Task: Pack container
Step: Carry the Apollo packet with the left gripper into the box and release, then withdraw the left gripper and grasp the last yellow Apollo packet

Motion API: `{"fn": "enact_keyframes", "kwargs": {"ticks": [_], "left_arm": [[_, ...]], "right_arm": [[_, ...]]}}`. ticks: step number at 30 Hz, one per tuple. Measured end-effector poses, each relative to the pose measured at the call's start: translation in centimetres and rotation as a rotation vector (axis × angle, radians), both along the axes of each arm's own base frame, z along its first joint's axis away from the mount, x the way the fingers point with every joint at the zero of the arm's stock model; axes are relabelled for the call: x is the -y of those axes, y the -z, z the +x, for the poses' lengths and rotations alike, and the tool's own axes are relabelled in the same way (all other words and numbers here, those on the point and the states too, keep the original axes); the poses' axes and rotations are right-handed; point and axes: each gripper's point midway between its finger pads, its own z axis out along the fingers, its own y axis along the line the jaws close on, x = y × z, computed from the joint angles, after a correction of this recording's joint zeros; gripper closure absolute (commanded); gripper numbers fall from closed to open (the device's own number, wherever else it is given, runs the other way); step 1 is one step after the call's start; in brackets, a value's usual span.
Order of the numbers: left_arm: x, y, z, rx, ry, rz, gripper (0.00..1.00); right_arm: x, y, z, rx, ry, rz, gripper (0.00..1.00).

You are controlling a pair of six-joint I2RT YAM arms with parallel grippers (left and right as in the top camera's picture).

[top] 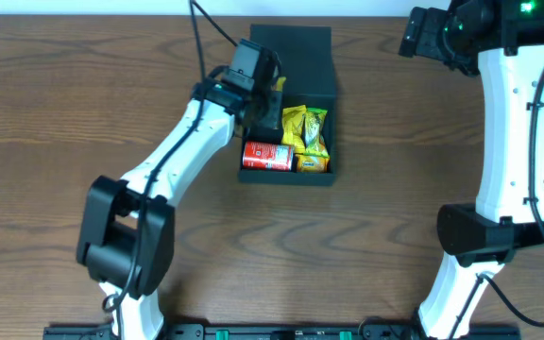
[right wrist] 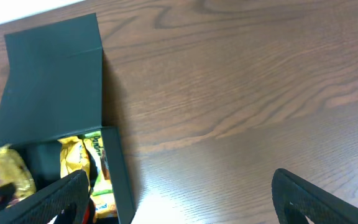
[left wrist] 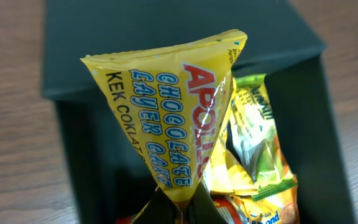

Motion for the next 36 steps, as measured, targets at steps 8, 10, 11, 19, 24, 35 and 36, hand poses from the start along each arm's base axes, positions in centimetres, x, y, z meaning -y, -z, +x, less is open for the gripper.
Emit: {"fn": "enact_keyframes", "kwargs": {"ticks": [8, 10, 11, 19, 24, 35, 36], "left_arm": [[0.3, 2.9, -0.9, -0.06, 0.001, 0.059, 0.94], [0.2, 3.4, -0.9, -0.073, -0.011, 0.063, 0.94], [0.1, 3.7, -0.9, -0.079, -0.017, 0.065, 0.94], [0.1, 5.4, -1.5, -0.136, -0.038, 0.069, 0.8], [0.5, 5.4, -1.8, -0.159, -0.039, 0.038, 0.37], [0.8, 4.3, -1.9, -0.175, -0.033, 0.031, 0.5], [0.9, 3.4, -1.6, -0.166, -0.033, 0.026, 0.52]], "right_arm": [[0.0, 0.1, -0.2, -0.011, 0.0, -0.001, 0.06], [0.0, 0.2, -0.4, -0.017, 0.0, -0.002, 0.06], [0.0, 0.2, -0.5, -0.022, 0.0, -0.002, 0.06], [0.1, 0.4, -0.7, -0.032, 0.0, -0.003, 0.07], [0.1, 0.4, -0.7, -0.033, 0.0, -0.003, 0.06], [0.1, 0.3, -0.6, -0.029, 0.0, -0.003, 0.06], [0.1, 0.3, -0.6, -0.029, 0.0, -0.002, 0.06]]}}
